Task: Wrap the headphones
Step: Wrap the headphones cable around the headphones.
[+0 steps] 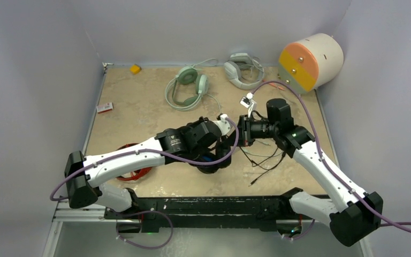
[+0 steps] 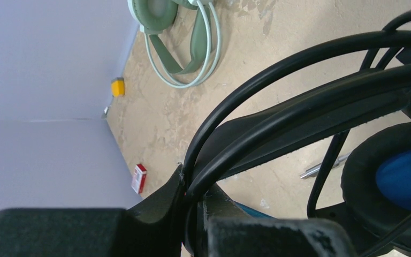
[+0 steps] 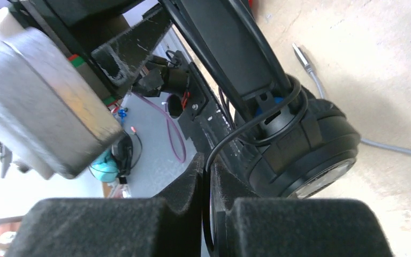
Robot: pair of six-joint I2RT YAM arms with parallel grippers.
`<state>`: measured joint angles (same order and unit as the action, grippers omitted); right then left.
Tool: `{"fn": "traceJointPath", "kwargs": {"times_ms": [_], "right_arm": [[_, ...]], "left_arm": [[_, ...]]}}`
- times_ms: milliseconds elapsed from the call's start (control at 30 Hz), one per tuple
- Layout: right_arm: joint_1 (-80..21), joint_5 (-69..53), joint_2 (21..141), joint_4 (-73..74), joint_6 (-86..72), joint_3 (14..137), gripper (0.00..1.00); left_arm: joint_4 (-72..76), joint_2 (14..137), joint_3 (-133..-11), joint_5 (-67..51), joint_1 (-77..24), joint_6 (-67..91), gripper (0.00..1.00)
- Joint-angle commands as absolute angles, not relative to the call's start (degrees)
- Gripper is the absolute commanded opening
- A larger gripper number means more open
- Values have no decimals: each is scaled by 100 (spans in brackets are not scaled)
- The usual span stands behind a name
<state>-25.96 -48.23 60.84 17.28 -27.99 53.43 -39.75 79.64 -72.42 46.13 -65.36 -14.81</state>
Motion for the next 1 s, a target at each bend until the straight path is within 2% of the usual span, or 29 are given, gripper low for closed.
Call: {"fn": "traceJointPath", "kwargs": {"times_ms": [0,233,333,500,667,967], "right_arm": [[-2694,-4990,5876,910,-3698,4985,7],[-3294,-3814,5691,689,-4086,4711,6],[-3646,-3354,5661,518,-4220,4581,7],[-4137,-2722,5761,361,-4207,4506,8],[-4489,-2266,5854,104,-4169,4288,8],[-5129,-1954,6205,-315,-4236,4227,8]], "left_arm": [[-3965,8088,-7673,5017,-6456,-468,0],[-5421,8924,-8520,5664,-6178,1772,0],[-6425,9401,-9177,5343,-5720,2969,0],[-7277,9989,-9869,4939,-5308,4007,0],[-7151,9972,-10006,4066,-4787,4345,0],[-6857,9660,-9780,3633,-4282,4888,0]]}}
